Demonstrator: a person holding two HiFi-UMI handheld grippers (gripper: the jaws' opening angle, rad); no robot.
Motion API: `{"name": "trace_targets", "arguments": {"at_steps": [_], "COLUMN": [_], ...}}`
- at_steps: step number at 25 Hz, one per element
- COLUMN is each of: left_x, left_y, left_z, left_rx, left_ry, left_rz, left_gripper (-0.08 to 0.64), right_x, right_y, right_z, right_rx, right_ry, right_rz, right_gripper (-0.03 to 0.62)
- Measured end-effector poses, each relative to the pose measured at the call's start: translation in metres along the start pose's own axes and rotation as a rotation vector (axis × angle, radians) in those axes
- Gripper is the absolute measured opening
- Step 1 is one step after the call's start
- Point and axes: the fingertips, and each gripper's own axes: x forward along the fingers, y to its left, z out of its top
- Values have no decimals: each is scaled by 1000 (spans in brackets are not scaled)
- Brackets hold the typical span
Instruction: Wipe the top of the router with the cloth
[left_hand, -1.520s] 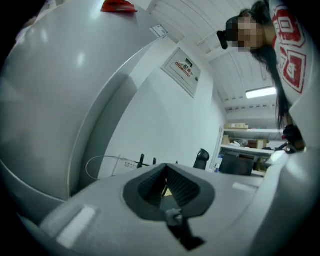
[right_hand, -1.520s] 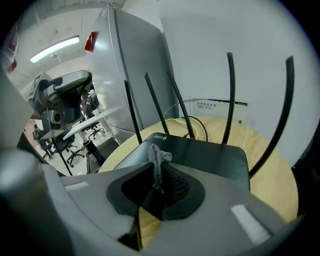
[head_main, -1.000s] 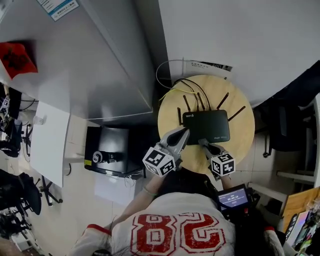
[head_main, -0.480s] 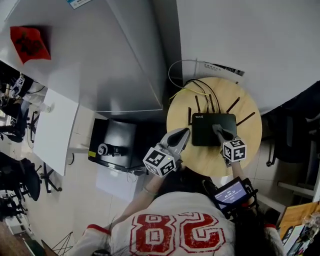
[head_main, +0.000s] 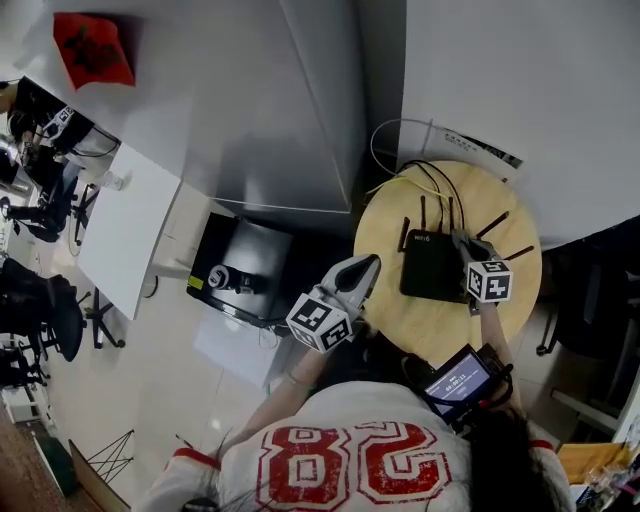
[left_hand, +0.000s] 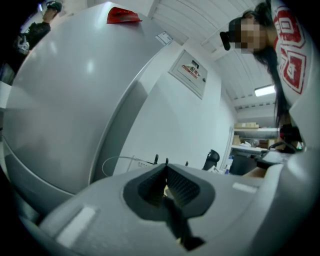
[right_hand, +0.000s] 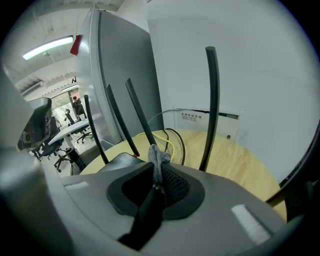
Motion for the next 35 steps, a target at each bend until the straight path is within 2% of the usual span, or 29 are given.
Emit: {"name": "trace_targets", "arguments": {"at_steps": [6,12,28,35], "left_x": [-3,1,27,34], "left_y": [0,-5,-43,-62], "left_z": [-1,-3,-16,-25], "left_rx": [1,6,-10,-20], "left_ry": [1,7,35,57], "left_rz": [12,-8,-156,-210], "left_gripper": [-2,-2,-2,-2], "right_x": [6,-7,-71,-86], "right_y": [3,15,60,72], "right_z": [-8,-23,-86,-102], "right_rx": [-4,17,147,173], "right_ry": [24,8,-16,-17], "right_rz": [12,20,19,14], "right_gripper": [41,41,41,41]}}
